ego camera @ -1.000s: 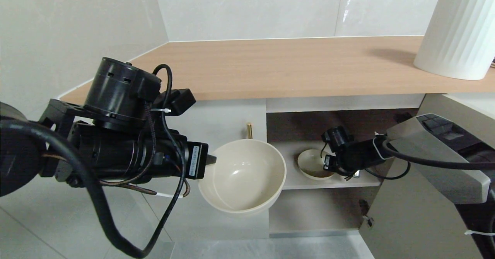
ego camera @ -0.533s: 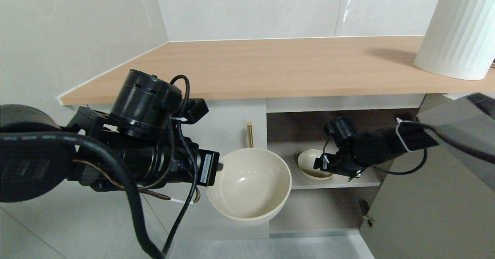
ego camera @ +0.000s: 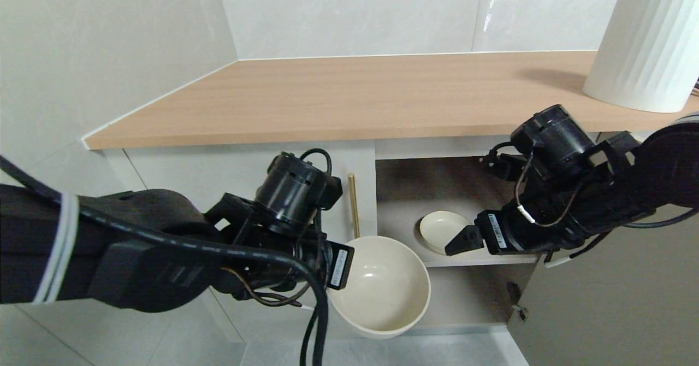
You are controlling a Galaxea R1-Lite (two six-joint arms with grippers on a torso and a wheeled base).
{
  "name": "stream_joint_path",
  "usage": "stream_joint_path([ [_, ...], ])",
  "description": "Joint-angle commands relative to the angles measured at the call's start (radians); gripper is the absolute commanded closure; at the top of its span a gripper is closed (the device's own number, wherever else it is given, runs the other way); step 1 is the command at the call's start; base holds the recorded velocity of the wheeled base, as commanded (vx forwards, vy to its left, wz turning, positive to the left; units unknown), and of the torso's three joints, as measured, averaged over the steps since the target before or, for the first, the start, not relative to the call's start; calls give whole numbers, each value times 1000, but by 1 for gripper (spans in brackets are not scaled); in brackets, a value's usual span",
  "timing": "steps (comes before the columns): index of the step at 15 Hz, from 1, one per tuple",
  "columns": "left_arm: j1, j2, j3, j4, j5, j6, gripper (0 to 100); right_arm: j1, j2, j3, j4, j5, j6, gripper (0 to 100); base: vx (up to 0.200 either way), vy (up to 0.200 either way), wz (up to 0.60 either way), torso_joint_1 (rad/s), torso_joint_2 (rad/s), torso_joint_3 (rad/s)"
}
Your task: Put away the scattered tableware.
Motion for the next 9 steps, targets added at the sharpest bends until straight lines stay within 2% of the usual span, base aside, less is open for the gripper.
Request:
stream_joint_path([
  [1, -24, 88, 2, -31, 24, -24, 100, 46, -36, 16, -4, 5, 0, 0, 0, 0, 0, 0, 0, 0],
  [3, -35, 100, 2, -36, 34, -24, 100, 86, 21, 23, -6, 5, 1, 0, 0, 0, 0, 0, 0, 0],
  [9, -67, 71, 3, -37, 41, -29, 100, 103, 145, 20, -47, 1, 9, 0, 0, 0, 0, 0, 0, 0],
])
